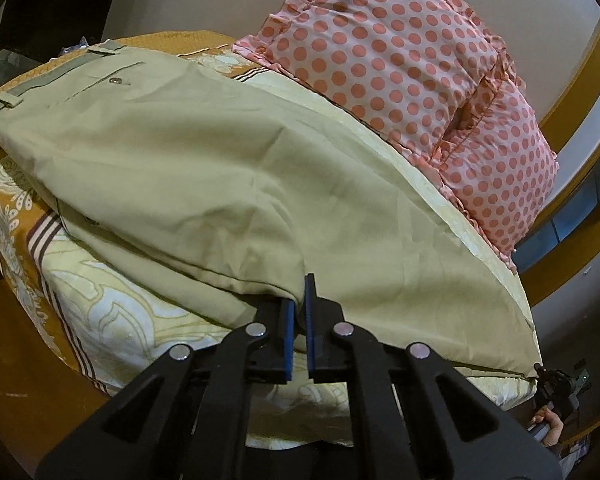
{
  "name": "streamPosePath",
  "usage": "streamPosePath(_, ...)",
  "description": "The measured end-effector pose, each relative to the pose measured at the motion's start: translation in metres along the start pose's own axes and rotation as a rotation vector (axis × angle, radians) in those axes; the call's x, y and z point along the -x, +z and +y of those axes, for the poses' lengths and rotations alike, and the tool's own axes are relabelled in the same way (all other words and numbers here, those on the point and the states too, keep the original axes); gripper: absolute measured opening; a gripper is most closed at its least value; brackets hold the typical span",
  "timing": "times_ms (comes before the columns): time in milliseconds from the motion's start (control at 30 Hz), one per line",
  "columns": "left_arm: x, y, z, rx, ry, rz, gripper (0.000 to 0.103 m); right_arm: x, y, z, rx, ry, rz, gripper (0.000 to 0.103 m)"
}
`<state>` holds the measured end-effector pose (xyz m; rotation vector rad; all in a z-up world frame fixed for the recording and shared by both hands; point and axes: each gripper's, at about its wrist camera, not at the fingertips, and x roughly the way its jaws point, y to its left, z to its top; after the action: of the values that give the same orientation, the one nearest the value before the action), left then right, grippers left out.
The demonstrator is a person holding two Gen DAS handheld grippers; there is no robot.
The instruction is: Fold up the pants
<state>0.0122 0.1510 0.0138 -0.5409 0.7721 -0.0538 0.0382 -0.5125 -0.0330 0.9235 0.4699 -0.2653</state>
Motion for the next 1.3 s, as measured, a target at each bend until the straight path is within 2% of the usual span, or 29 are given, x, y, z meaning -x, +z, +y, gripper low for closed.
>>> streamPosePath(67, -0.003, 0.001, -0.002, -0.039, 0.007, 0.017, 0.004, 0.005, -0.005, 0.004, 0.034, -0.035, -0.002, 0.002)
streamPosePath(100, -0.002, 0.001, -0.002, -0.056, 0.008, 0.022, 0.007, 0.008, -0.006, 0.006, 0.048, -0.051, -0.011, 0.006)
streamPosePath(133, 0.0, 0.0, -0.002, -0.066, 0.0, 0.02, 0.013, 0.018, -0.006, 0.008, 0.055, -0.084, -0.051, 0.022)
streamPosePath(167, 0.006, -0.002, -0.003, -0.077, -0.014, 0.012, 0.021, 0.023, -0.006, 0.008, 0.051, -0.105, -0.076, 0.038)
streamPosePath(200, 0.011, -0.003, -0.004, -0.088, -0.023, -0.002, 0.043, 0.032, -0.005, 0.007, 0.047, -0.116, -0.125, 0.059)
streamPosePath(233, 0.018, -0.004, -0.005, -0.101, -0.022, -0.026, 0.056, 0.04, -0.003, 0.007, 0.054, -0.128, -0.185, 0.06)
streamPosePath(300, 0.035, -0.008, -0.01, -0.136, -0.008, -0.086, 0.065, 0.039, 0.0, 0.007, 0.083, -0.18, -0.216, 0.06)
streamPosePath(367, 0.049, -0.009, -0.012, -0.156, -0.011, -0.133, 0.065, 0.029, 0.0, 0.004, 0.084, -0.202, -0.19, 0.059)
streamPosePath(467, 0.067, -0.006, -0.013, -0.153, -0.029, -0.209, 0.072, 0.018, -0.011, 0.009, 0.13, -0.202, -0.182, 0.053)
streamPosePath(500, 0.069, -0.003, -0.011, -0.145, -0.024, -0.232, 0.074, 0.015, -0.016, 0.013, 0.154, -0.188, -0.184, 0.046)
streamPosePath(533, 0.067, 0.0, -0.01, -0.141, -0.016, -0.234, 0.074, 0.01, -0.021, 0.018, 0.177, -0.156, -0.158, 0.043)
streamPosePath(600, 0.059, 0.005, -0.007, -0.13, -0.001, -0.217, 0.074, 0.004, -0.027, 0.027, 0.232, -0.161, -0.16, 0.041)
streamPosePath(633, 0.055, 0.007, -0.005, -0.122, 0.003, -0.209, 0.074, 0.003, -0.027, 0.027, 0.236, -0.159, -0.174, 0.028)
streamPosePath(733, 0.044, 0.011, 0.004, -0.089, 0.009, -0.185, 0.074, -0.006, -0.019, 0.017, 0.198, -0.097, -0.165, 0.008)
streamPosePath(833, 0.037, 0.013, 0.017, -0.056, 0.025, -0.173, 0.074, -0.008, -0.015, 0.038, 0.294, -0.072, -0.17, 0.006)
streamPosePath(900, 0.035, 0.014, 0.022, -0.048, 0.031, -0.173, 0.074, -0.005, -0.012, 0.064, 0.344, -0.012, -0.175, 0.006)
streamPosePath(967, 0.034, 0.013, 0.025, -0.043, 0.026, -0.177, 0.074, 0.003, -0.017, 0.106, 0.424, 0.08, -0.179, 0.006)
streamPosePath(1067, 0.036, 0.012, 0.025, -0.037, 0.023, -0.191, 0.074, 0.014, -0.047, 0.181, 0.574, 0.278, -0.134, 0.006)
streamPosePath(1100, 0.037, 0.012, 0.025, -0.032, 0.022, -0.198, 0.075, 0.017, -0.071, 0.216, 0.651, 0.376, -0.091, 0.006)
streamPosePath(1200, 0.046, 0.014, 0.027, -0.018, 0.036, -0.233, 0.076, 0.019, -0.138, 0.277, 0.814, 0.555, 0.032, 0.006)
streamPosePath(1233, 0.049, 0.015, 0.029, -0.012, 0.042, -0.244, 0.076, 0.013, -0.176, 0.3, 0.89, 0.623, 0.132, 0.006)
streamPosePath(1267, 0.054, 0.015, 0.033, -0.002, 0.052, -0.26, 0.077, 0.008, -0.2, 0.31, 0.938, 0.644, 0.197, 0.006)
streamPosePath(1300, 0.057, 0.016, 0.036, 0.004, 0.06, -0.27, 0.078, -0.001, -0.238, 0.321, 1.022, 0.648, 0.313, 0.009)
